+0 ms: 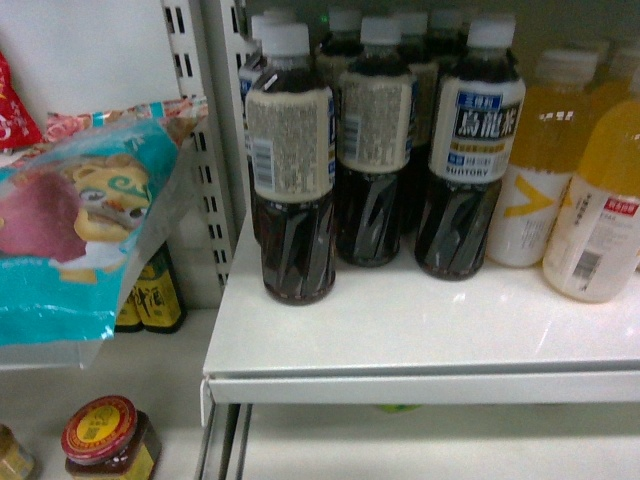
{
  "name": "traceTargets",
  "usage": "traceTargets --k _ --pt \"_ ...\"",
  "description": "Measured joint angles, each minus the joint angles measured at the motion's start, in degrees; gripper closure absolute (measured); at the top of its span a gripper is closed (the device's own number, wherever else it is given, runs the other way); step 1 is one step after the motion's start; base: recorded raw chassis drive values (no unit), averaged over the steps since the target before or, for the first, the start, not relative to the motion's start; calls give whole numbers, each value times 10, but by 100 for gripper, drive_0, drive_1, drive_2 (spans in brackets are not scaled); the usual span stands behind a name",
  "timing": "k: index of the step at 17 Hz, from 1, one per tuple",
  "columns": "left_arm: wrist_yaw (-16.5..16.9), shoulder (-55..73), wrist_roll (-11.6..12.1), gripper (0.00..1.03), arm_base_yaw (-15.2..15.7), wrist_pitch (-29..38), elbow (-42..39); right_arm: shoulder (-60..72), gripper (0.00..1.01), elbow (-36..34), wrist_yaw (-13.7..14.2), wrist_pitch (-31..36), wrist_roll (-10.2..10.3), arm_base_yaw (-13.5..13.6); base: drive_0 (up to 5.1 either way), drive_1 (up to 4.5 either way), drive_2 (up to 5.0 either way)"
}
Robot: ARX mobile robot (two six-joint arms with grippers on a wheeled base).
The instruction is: Move water from second to third shelf
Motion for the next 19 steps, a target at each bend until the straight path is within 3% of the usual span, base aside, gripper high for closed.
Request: traceTargets --k 19 --pt "1 0 0 5 0 0 0 0 3 0 0 1 0 0 0 0 0"
